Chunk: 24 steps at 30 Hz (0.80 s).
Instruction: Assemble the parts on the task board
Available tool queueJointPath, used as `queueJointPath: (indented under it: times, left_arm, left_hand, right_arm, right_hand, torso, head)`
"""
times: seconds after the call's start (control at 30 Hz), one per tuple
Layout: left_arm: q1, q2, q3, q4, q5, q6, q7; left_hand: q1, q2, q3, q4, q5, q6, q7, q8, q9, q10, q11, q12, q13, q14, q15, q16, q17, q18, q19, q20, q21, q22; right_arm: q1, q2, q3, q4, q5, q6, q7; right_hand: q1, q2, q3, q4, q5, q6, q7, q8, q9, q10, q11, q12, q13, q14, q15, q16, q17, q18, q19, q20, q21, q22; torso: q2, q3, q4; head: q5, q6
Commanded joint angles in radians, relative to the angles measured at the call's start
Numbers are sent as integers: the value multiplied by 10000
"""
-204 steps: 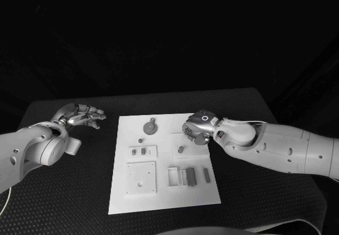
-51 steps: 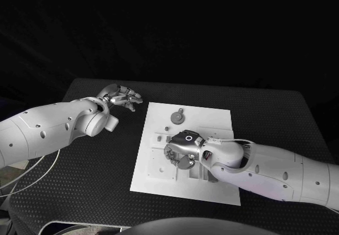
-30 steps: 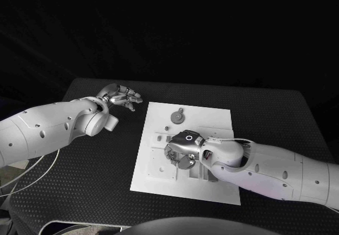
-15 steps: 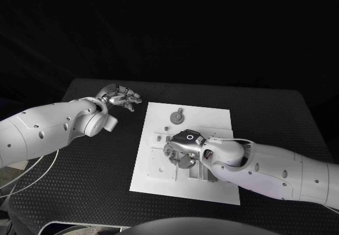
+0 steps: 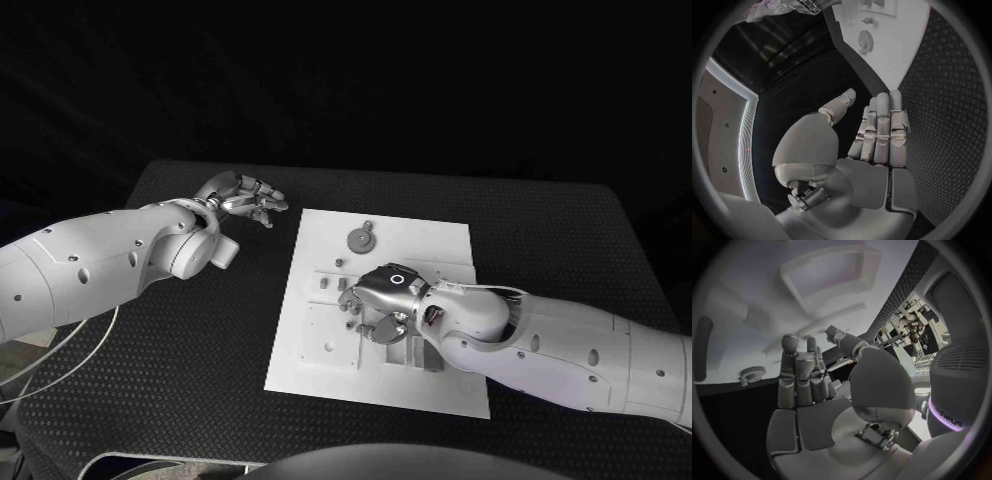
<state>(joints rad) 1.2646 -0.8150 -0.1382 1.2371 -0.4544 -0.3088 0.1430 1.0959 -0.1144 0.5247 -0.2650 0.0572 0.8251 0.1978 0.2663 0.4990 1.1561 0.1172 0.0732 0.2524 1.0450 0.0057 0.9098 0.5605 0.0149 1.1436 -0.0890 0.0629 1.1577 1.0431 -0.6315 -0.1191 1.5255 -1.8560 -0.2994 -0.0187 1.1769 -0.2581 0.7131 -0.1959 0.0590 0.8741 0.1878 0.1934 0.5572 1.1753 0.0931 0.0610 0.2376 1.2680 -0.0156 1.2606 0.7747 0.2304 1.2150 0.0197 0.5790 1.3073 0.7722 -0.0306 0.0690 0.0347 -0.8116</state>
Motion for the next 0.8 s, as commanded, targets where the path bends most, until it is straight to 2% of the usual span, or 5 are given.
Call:
queueJointPath:
  times: [0.03, 0.27, 0.43, 0.57, 0.8]
  left_arm:
    - [10, 19, 9, -2, -32, -30, 66]
    - [10, -7, 8, -22, -32, -43, 74]
    - [8, 29, 8, -66, -32, -39, 99]
    - [8, 48, 8, -56, -31, -34, 125]
    - [8, 94, 7, -110, -21, -40, 119]
  left_hand:
    - [24, 40, -44, -5, -49, -93, 11, 54, -11, -72, -2, -33, 10, 78, 18, -33, 16, 199, 45, -13, 47, -15]
    - [25, 40, -44, -4, -48, -93, 11, 55, -11, -71, -3, -32, 13, 78, 18, -34, 16, 199, 45, -14, 47, -17]
    - [26, 39, -43, -4, -48, -93, 11, 57, -11, -71, -3, -32, 14, 78, 18, -34, 17, 200, 45, -14, 48, -18]
    - [24, 37, -44, -4, -49, -93, 10, 58, -11, -71, -3, -32, 15, 79, 18, -35, 17, 199, 44, -14, 48, -19]
    - [15, 22, -53, -3, -50, -94, 11, 59, -11, -72, -2, -32, 17, 78, 19, -36, 18, 198, 43, -12, 48, -21]
  right_arm:
    - [113, -157, 6, 172, -10, -43, -102]
    - [419, -780, 49, 803, 62, -321, -113]
    - [676, -1333, 331, 1232, 389, -376, -159]
    - [1026, -1959, 562, 1480, 438, 282, -461]
    - [1509, -2727, 583, 1528, 370, 1439, -675]
  right_hand:
    - [-24, -102, -4, 48, 4, -23, 11, -24, -10, -144, 119, 48, 6, 24, 70, 48, 16, 314, -26, -30, 69, 225]
    - [-3, -87, 0, 95, 5, 27, -10, 20, -11, -122, 112, 79, 6, 36, 64, 73, 19, 314, -8, -40, 86, 226]
    - [2, -96, -21, 173, 4, 111, -43, 91, -13, -19, 82, 139, 30, 86, 36, 114, 17, 314, 38, -62, 122, 227]
    - [-108, -176, -74, 318, 4, 124, -65, 120, -31, 33, 64, 157, 47, 117, 19, 129, 4, 314, 49, -63, 139, 225]
    - [-688, -397, -427, 544, 4, -207, -389, -7, -145, -412, 226, 4, -66, 58, 182, 134, -21, 314, -75, -40, 126, 225]
  torso:
    - [-15, 6, -3]
    - [2, 23, -39]
    - [4, 33, -48]
    - [-16, 15, -38]
    - [-20, 18, -63]
  head:
    - [-24, 27]
    - [-95, 116]
    - [-228, 226]
    - [-364, 309]
    - [-513, 402]
